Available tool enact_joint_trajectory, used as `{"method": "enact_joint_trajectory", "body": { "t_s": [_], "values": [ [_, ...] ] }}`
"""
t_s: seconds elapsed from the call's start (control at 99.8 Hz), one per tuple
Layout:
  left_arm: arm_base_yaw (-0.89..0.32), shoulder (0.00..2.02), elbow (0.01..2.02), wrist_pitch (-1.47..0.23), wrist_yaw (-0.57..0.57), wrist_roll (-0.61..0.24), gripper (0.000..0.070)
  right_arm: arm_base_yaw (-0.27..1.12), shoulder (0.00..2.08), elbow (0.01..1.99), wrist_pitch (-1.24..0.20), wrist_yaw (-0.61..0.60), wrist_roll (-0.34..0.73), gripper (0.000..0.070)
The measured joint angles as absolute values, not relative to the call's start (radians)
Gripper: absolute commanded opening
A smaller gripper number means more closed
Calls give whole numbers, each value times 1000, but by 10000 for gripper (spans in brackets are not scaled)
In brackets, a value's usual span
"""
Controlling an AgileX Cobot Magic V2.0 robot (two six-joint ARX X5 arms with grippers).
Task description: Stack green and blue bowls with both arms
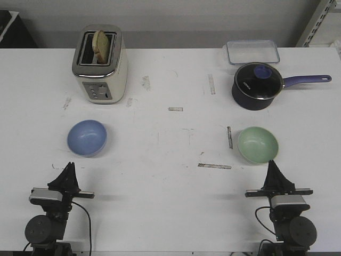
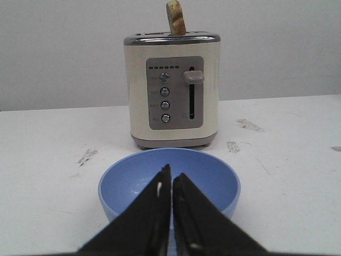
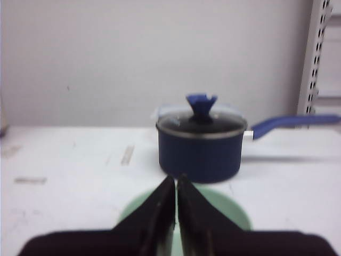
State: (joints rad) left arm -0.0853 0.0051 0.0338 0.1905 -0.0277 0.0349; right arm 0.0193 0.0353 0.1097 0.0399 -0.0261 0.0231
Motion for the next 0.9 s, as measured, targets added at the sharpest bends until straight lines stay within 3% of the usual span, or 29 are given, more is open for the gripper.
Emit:
{"method": "enact_joint_trajectory", "body": {
  "t_s": [0.23,0.621,0.902],
  "values": [
    [-85,5,34,191,-28,35,1,19,199,254,24,-25,23,1],
    [-85,5,34,191,-28,35,1,19,603,587,-183,-27,50,1],
    [-85,5,34,191,-28,35,1,9,851,826,-464,-47,121,1]
  ]
}}
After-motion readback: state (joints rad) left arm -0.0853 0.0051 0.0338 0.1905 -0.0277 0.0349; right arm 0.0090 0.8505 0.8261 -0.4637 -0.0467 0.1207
